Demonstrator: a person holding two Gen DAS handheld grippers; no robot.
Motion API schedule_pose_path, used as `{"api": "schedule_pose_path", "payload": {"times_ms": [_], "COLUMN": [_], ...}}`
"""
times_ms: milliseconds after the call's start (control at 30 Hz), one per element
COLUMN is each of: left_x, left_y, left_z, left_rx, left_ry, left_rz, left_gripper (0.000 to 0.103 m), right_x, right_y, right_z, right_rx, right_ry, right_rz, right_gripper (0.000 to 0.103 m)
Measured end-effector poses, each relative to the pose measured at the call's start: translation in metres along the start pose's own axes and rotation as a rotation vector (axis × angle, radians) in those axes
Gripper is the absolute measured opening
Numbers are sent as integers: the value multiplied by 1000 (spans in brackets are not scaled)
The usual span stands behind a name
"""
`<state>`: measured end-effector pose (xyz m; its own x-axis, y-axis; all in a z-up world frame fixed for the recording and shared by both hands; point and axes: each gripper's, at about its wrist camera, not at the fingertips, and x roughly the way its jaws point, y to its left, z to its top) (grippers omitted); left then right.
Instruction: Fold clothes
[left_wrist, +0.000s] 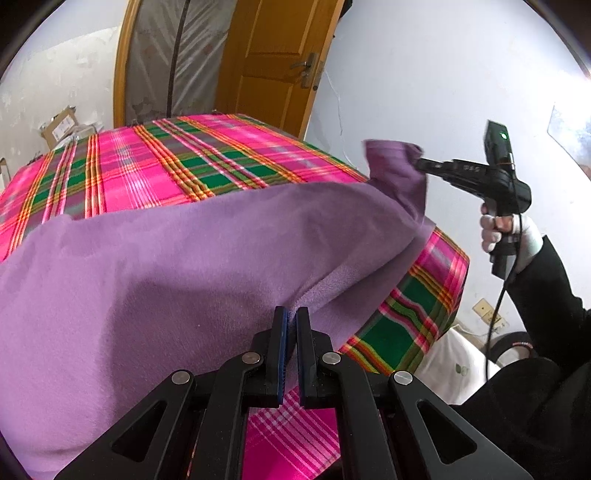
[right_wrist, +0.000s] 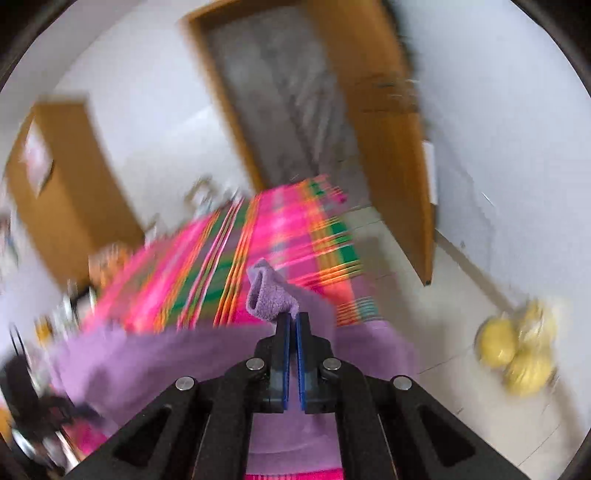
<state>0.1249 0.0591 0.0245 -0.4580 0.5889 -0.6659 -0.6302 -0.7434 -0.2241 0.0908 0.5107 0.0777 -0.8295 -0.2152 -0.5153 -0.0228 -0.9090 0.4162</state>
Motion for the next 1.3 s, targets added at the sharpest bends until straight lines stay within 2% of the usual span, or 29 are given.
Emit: {"api": "schedule_pose_path", "payload": {"times_ms": [133, 233, 267, 333, 367, 467, 533, 600, 667, 700, 733, 967, 1167, 1300], "left_x": [5, 10, 12, 13, 13, 13, 14, 15, 14, 14, 13, -1, 17, 11], "left_y": [1, 2, 2, 3, 3, 3, 3, 3, 3, 3, 4, -3, -6, -8], "left_z": [-1, -3, -4, -5, -6, -7, -8, -9, -9, -9, -9, 2, -8, -9], "left_rx": [-4, -10, -11, -12, -13, -17, -20, -24, -25, -25, -23, 11, 15, 21], "left_ry": [15, 34, 38, 43, 44, 45, 46, 49, 49, 48, 46, 6, 69, 63], "left_rz": [-1, -3, -3, -3, -3, -1, 1, 1, 2, 2, 2, 1, -18, -41], "left_gripper": [4, 5, 4, 4, 4, 4, 4, 4, 4, 4, 4, 5, 4, 4], "right_x": [-8, 4, 9, 17, 20, 28, 30, 31, 30, 29, 29, -12, 4, 4], "right_y": [-50, -84, -91, -100, -103, -106, -109, -111, -112, -112, -111, -95, -121, -121], "right_z": [-14, -37, -43, -50, -53, -57, -57, -55, -52, -50, -47, -24, -48, -51], "right_rx": [216, 400, 451, 514, 541, 592, 608, 612, 595, 585, 578, 480, 576, 575], "right_ry": [3, 57, 70, 79, 82, 73, 73, 73, 67, 64, 62, -42, 22, 23], "right_rz": [-14, 37, 61, 126, 161, 217, 215, 198, 177, 165, 156, 170, 125, 107], "right_gripper": [4, 8, 11, 38, 43, 48, 49, 48, 28, 9, 3, 3, 3, 3]}}
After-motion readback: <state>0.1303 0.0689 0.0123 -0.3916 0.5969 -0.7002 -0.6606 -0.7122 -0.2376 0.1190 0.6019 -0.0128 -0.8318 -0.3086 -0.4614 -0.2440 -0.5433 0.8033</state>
